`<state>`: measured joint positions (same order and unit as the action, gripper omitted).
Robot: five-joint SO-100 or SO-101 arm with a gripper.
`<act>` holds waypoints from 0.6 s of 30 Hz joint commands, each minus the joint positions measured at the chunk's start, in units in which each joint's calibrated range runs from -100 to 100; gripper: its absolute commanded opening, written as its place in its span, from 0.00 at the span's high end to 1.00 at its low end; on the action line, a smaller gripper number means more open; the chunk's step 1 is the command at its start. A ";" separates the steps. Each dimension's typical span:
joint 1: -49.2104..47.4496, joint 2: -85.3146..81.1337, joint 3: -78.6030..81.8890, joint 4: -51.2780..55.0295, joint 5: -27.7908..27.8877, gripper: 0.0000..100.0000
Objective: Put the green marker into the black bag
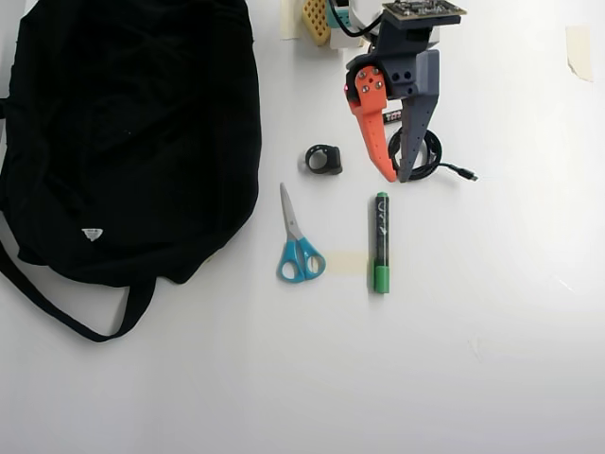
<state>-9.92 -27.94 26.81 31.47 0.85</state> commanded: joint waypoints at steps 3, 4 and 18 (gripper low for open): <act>0.20 7.60 -11.44 -5.46 -0.02 0.97; 0.20 9.10 -12.16 -6.84 -0.02 0.97; 0.35 20.80 -17.19 -25.96 0.09 0.97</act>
<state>-9.92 -7.43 14.94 7.69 0.85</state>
